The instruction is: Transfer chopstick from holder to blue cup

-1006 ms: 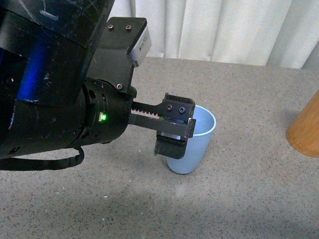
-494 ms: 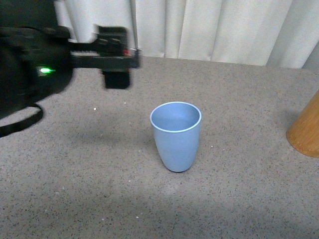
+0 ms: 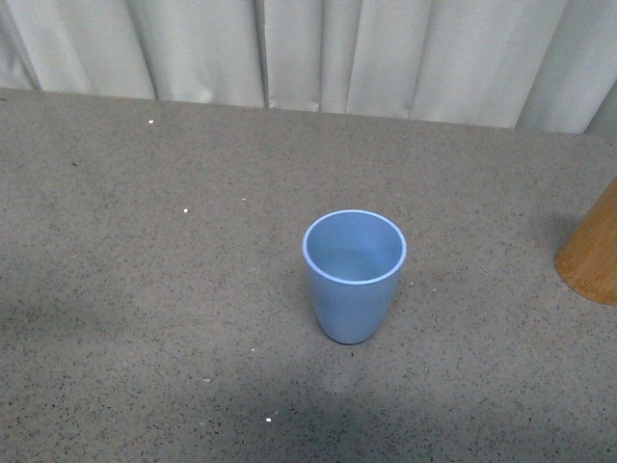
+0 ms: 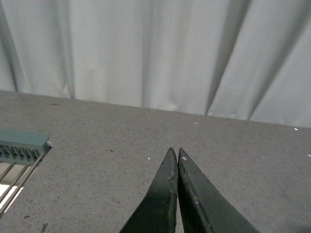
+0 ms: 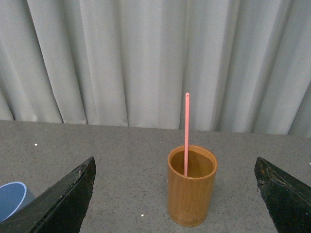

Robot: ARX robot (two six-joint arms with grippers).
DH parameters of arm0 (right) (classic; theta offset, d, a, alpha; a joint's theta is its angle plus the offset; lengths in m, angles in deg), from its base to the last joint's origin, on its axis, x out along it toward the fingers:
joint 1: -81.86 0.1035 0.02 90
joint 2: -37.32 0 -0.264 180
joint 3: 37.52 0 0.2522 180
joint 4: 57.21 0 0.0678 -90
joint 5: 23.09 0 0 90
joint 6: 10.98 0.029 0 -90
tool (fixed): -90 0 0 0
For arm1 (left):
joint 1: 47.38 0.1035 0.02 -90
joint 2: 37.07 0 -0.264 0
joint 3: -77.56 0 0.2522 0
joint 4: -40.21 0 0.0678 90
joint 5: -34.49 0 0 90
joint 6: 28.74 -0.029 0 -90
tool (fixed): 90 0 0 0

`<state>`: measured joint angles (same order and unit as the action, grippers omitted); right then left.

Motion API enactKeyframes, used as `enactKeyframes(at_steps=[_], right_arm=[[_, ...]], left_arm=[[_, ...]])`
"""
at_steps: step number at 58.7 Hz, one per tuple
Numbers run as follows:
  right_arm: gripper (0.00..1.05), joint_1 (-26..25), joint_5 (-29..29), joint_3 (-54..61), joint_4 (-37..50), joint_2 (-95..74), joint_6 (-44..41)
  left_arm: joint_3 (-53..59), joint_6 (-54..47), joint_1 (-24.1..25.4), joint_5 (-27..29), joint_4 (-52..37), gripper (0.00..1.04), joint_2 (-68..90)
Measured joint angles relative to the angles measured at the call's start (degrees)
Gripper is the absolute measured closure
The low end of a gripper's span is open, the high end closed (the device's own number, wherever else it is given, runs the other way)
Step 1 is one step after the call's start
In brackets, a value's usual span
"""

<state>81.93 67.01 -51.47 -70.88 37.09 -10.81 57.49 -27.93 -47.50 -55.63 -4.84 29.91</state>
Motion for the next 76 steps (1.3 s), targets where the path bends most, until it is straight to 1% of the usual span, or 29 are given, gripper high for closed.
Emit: enactKeyframes(at_steps=[3,7,14,16,17,18,21,24,31,76], right_arm=[[0.1,0.0,0.0,0.0,0.0,0.0,0.0],[0.1,0.0,0.0,0.0,0.0,0.0,0.0],[0.1,0.0,0.0,0.0,0.0,0.0,0.0],[0.1,0.0,0.0,0.0,0.0,0.0,0.0],[0.1,0.0,0.0,0.0,0.0,0.0,0.0],[0.1,0.0,0.0,0.0,0.0,0.0,0.0],[0.1,0.0,0.0,0.0,0.0,0.0,0.0],[0.1,0.0,0.0,0.0,0.0,0.0,0.0],[0.1,0.0,0.0,0.0,0.0,0.0,0.0],[0.1,0.0,0.0,0.0,0.0,0.0,0.0]], left_arm=[[1.8,-0.2,0.0,0.1,3.6,1.01,-4.9],[4.3,-0.2,0.0,0.1,10.9,1.01,-13.6],[5.2,-0.4,0.0,0.1,29.5,1.01,-33.0],[5.2,-0.4,0.0,0.1,38.5,1.01,-42.2],[5.2,-0.4,0.0,0.2,41.0,1.01,-44.7],[5.2,-0.4,0.0,0.1,45.4,1.01,-49.1],[5.2,-0.4,0.0,0.1,53.4,1.01,-58.5],[5.2,-0.4,0.0,0.1,57.5,1.01,-64.0],[5.2,-0.4,0.0,0.1,58.6,1.01,-66.5],[5.2,-0.4,0.0,0.1,58.7,1.01,-66.8]])
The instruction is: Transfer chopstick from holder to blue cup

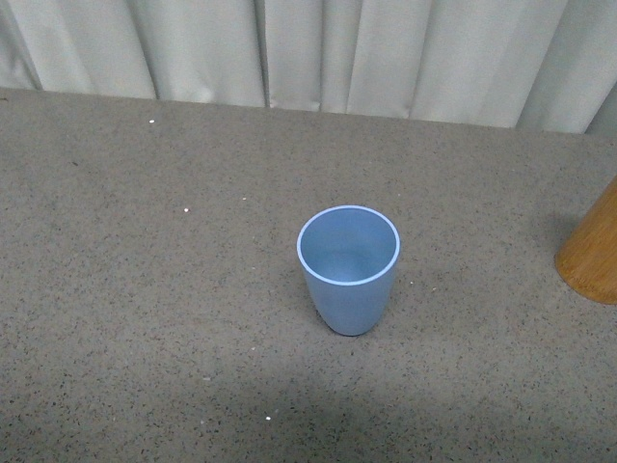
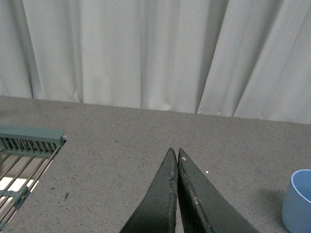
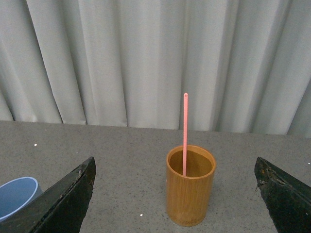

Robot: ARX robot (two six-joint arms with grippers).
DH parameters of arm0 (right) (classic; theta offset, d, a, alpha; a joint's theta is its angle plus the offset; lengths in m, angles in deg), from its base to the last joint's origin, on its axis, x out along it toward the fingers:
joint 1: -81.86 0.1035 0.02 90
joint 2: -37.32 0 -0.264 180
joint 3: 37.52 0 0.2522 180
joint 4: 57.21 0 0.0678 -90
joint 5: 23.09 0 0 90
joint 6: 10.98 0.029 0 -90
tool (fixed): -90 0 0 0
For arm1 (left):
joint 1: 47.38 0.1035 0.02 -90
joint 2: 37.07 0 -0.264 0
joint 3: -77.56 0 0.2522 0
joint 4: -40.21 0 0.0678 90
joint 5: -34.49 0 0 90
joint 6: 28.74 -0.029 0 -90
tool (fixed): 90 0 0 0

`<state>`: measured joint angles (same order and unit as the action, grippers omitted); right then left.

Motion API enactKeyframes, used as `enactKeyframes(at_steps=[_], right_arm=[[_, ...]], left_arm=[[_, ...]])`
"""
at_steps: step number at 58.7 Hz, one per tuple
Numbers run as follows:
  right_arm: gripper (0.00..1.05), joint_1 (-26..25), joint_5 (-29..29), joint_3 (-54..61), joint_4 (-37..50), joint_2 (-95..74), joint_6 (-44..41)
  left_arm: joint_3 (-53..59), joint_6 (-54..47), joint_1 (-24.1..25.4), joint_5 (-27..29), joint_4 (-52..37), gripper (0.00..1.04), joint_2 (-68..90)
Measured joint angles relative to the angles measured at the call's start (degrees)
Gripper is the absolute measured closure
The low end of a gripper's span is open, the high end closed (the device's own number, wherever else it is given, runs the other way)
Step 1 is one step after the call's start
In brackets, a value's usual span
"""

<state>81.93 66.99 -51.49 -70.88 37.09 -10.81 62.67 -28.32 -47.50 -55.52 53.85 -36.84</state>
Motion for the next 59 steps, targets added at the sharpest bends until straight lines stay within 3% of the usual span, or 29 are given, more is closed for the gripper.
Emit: enactKeyframes(at_steps=[3,7,23,24,26,28,30,32,36,49,59], right_arm=[[0.1,0.0,0.0,0.0,0.0,0.0,0.0],[0.1,0.0,0.0,0.0,0.0,0.0,0.0],[0.1,0.0,-0.1,0.0,0.0,0.0,0.0],[0.1,0.9,-2.9,-0.4,-1.3,-0.8,1.2],[0.1,4.7,-16.3,-3.7,-8.2,-5.7,5.9],[0.1,6.1,-25.6,-5.8,-10.6,-11.2,11.0],[0.1,5.2,-31.5,-6.7,-9.5,-16.0,13.6],[0.1,3.4,-32.9,-7.1,-7.5,-19.3,14.4],[0.1,-1.3,-30.6,-7.8,-2.5,-25.3,14.8],[0.1,-17.6,-13.5,-16.5,12.5,-50.3,12.3],[0.1,-21.2,-5.4,-25.2,10.9,-63.1,15.3]], left_arm=[[0.0,0.0,0.0,0.0,0.0,1.01,0.0],[0.0,0.0,0.0,0.0,0.0,0.85,0.0],[0.0,0.0,0.0,0.0,0.0,0.41,0.0],[0.0,0.0,0.0,0.0,0.0,0.37,0.0],[0.0,0.0,0.0,0.0,0.0,0.28,0.0],[0.0,0.0,0.0,0.2,0.0,0.21,0.0],[0.0,0.0,0.0,0.1,0.0,0.14,0.0],[0.0,0.0,0.0,0.0,0.0,0.08,0.0],[0.0,-0.1,0.0,0.0,0.1,0.06,0.0],[0.0,-0.1,0.0,0.0,0.1,0.07,0.0],[0.0,-0.1,0.0,0.0,0.1,0.07,0.0]])
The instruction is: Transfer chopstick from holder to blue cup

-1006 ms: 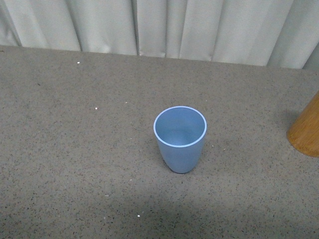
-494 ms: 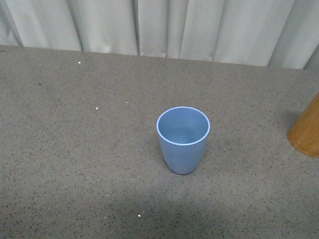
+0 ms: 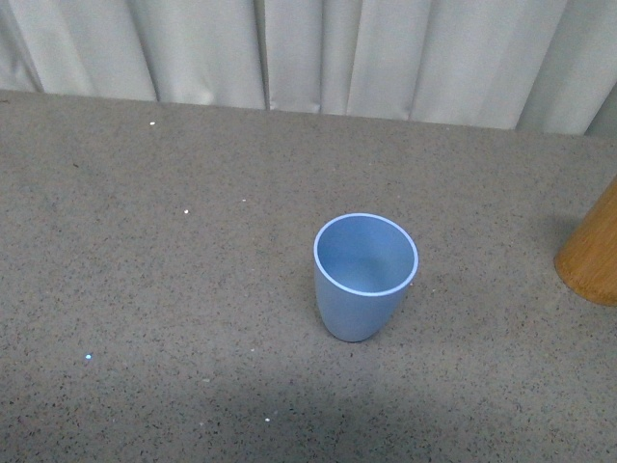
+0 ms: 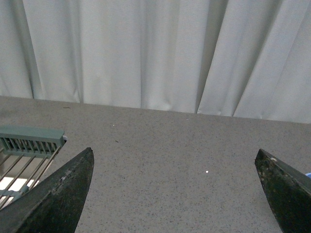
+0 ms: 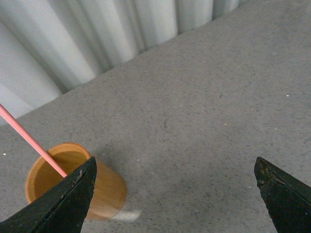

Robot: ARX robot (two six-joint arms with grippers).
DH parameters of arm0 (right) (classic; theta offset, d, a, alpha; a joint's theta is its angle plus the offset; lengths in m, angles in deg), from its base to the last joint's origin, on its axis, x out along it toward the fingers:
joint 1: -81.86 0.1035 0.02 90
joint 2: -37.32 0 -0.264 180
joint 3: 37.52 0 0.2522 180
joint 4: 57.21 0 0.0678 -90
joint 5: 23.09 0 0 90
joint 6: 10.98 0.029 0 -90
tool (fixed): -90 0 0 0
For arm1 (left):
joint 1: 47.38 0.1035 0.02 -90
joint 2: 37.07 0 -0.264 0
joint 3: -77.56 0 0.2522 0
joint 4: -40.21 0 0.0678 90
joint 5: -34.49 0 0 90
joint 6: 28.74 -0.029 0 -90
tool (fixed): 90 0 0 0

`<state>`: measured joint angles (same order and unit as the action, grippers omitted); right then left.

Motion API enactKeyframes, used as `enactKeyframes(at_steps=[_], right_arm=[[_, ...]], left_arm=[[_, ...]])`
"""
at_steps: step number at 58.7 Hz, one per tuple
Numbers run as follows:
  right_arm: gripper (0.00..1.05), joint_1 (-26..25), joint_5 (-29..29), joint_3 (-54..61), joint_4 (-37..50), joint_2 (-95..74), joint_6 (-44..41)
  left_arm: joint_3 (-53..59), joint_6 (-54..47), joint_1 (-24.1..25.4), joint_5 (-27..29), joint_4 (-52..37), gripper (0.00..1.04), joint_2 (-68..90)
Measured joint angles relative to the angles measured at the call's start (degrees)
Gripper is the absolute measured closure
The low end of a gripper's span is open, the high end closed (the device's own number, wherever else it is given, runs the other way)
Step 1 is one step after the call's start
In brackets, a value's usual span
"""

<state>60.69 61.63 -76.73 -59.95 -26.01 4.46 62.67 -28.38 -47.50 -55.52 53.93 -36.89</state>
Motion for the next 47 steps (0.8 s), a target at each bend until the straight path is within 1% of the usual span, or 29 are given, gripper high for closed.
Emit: enactKeyframes(at_steps=[12,19,28,34,39,47], right_arm=[[0.1,1.2,3.5,-8.5,-1.8,-9.0,3.0],[0.1,3.3,3.4,-11.5,-2.3,-12.9,3.8],[0.1,8.5,2.6,-15.5,-2.2,-19.0,4.3],[0.1,11.1,2.1,-17.4,-2.1,-22.2,4.3],[0.1,12.3,1.9,-18.8,-1.9,-25.2,4.3],[0.1,12.7,1.7,-20.3,-1.7,-28.2,4.3]], left_arm=[[0.0,0.0,0.0,0.0,0.0,0.07,0.0],[0.0,0.0,0.0,0.0,0.0,0.07,0.0],[0.0,0.0,0.0,0.0,0.0,0.07,0.0],[0.0,0.0,0.0,0.0,0.0,0.07,0.0],[0.0,0.0,0.0,0.0,0.0,0.07,0.0],[0.0,0.0,0.0,0.0,0.0,0.07,0.0]])
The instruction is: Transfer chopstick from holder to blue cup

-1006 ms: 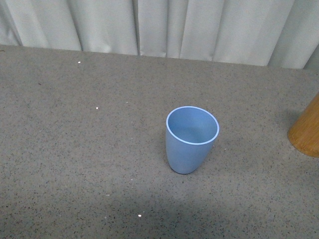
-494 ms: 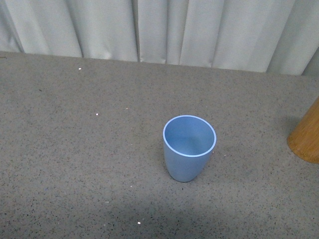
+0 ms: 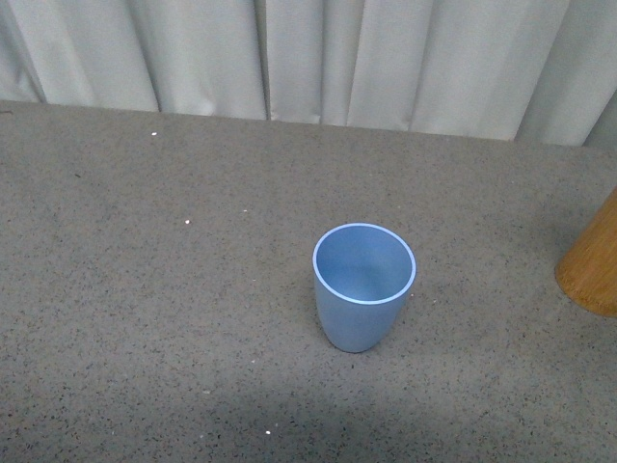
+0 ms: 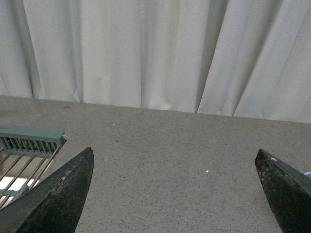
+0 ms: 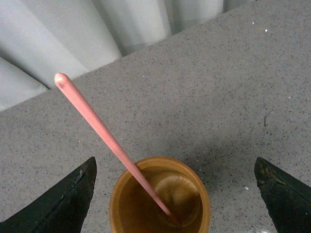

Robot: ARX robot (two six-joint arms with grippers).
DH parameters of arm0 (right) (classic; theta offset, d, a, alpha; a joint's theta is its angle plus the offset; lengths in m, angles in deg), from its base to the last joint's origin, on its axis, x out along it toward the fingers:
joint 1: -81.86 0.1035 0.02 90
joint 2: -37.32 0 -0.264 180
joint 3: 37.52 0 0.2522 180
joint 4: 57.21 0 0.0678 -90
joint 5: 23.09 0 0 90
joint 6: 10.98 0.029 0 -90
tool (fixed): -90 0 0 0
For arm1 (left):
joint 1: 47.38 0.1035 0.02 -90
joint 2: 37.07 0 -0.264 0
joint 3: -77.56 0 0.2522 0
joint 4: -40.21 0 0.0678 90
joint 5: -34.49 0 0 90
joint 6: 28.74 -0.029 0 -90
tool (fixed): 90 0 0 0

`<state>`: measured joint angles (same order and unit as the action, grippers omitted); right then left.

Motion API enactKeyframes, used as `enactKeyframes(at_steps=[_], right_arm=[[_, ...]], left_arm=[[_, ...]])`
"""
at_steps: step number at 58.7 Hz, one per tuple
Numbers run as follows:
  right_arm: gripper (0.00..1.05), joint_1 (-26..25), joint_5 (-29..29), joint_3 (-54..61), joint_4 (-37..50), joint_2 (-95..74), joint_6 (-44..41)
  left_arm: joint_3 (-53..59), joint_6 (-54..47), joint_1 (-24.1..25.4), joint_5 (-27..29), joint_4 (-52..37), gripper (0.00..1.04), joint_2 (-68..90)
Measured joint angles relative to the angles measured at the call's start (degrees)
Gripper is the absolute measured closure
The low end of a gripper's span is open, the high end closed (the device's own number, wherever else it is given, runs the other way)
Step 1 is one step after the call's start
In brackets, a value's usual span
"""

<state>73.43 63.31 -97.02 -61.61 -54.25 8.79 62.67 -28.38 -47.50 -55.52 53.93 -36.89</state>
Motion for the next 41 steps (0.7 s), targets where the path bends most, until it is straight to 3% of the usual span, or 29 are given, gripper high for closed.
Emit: enactKeyframes(at_steps=[41], right_arm=[[0.1,1.9,0.8,-9.3,-1.4,-11.8,0.3]], left_arm=[[0.0,0.0,0.0,0.0,0.0,0.07,0.0]])
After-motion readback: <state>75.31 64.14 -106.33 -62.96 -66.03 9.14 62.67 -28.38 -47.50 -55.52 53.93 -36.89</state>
